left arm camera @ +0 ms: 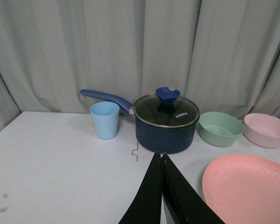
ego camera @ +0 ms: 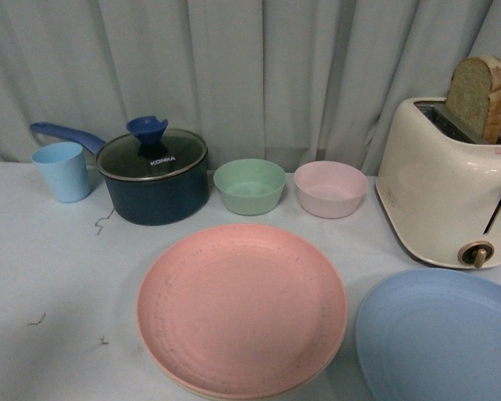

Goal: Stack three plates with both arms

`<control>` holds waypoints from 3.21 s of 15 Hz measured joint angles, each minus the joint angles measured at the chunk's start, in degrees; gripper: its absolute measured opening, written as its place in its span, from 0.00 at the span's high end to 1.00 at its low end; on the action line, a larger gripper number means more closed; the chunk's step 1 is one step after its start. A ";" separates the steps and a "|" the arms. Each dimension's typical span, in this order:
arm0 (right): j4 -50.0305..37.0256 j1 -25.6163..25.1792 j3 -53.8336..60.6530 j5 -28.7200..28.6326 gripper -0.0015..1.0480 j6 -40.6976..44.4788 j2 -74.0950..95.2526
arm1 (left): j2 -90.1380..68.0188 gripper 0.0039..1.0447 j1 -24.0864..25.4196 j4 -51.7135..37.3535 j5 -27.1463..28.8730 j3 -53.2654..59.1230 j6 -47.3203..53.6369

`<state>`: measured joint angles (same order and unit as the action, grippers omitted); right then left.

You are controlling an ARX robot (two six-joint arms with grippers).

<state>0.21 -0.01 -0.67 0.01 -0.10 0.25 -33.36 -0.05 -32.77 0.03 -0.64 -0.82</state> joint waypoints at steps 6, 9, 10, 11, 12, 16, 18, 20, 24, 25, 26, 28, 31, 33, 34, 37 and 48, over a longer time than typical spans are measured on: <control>0.00 0.00 0.00 0.00 0.06 0.00 0.00 | 12.72 0.99 0.00 12.33 -0.02 0.02 0.00; 0.00 0.00 0.00 0.00 0.06 0.00 0.00 | 17.46 0.99 0.00 16.92 -0.02 0.02 0.00; 0.00 0.00 0.00 0.00 0.06 0.00 0.00 | 18.78 0.99 0.00 18.18 -0.02 0.02 0.00; 0.00 0.00 0.00 0.00 0.06 0.00 0.00 | 20.02 0.99 0.00 19.43 -0.02 0.02 0.00; 0.00 0.00 0.00 0.00 0.06 0.00 0.00 | 20.96 0.99 0.00 20.24 -0.02 0.02 0.00; 0.02 0.00 0.00 0.02 0.06 0.00 0.00 | 29.42 0.99 0.00 32.22 -0.24 -0.02 0.02; -0.04 0.00 0.00 0.00 0.06 0.00 0.00 | 32.89 0.99 0.00 33.14 0.00 0.02 0.00; -0.04 0.00 0.00 0.00 0.06 0.00 0.00 | 32.89 0.91 0.00 32.96 -0.02 0.00 0.00; 0.31 -0.20 -0.04 -0.83 0.06 -0.07 0.13 | 32.89 0.61 0.00 32.98 -0.02 0.00 0.00; 0.57 -6.14 -1.36 -14.78 0.06 -0.92 5.95 | 32.89 0.51 0.00 33.03 0.11 0.00 0.00; -6.67 -13.05 -3.74 -28.11 0.06 -2.80 18.58 | 32.89 0.38 0.00 32.89 -0.20 -0.02 0.02; -22.29 -13.31 -5.62 -39.67 0.06 -5.95 36.09 | 32.89 0.14 0.00 32.98 0.00 0.00 0.02; -43.43 -13.49 -13.31 -25.88 0.06 -8.04 64.67 | 32.89 0.06 0.00 32.96 -0.02 0.00 0.04; -46.36 -12.96 -18.27 -15.65 0.06 -6.86 79.93 | 32.89 0.06 0.00 32.96 0.00 0.00 0.04; -46.97 -12.61 -19.87 -12.33 0.06 -5.88 86.16 | 32.89 0.06 0.00 32.96 -0.02 0.00 0.04; -47.50 -9.27 -23.26 -6.43 0.06 -2.84 102.99 | 32.89 0.06 0.00 32.96 -0.02 0.00 0.04; -47.01 -6.08 -24.55 -5.16 0.59 -2.71 114.38 | 32.89 0.06 0.00 32.96 -0.02 0.00 0.04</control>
<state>-46.81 -6.09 -25.21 -5.15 -2.81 114.63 -0.47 -0.05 0.19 0.01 -0.64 -0.78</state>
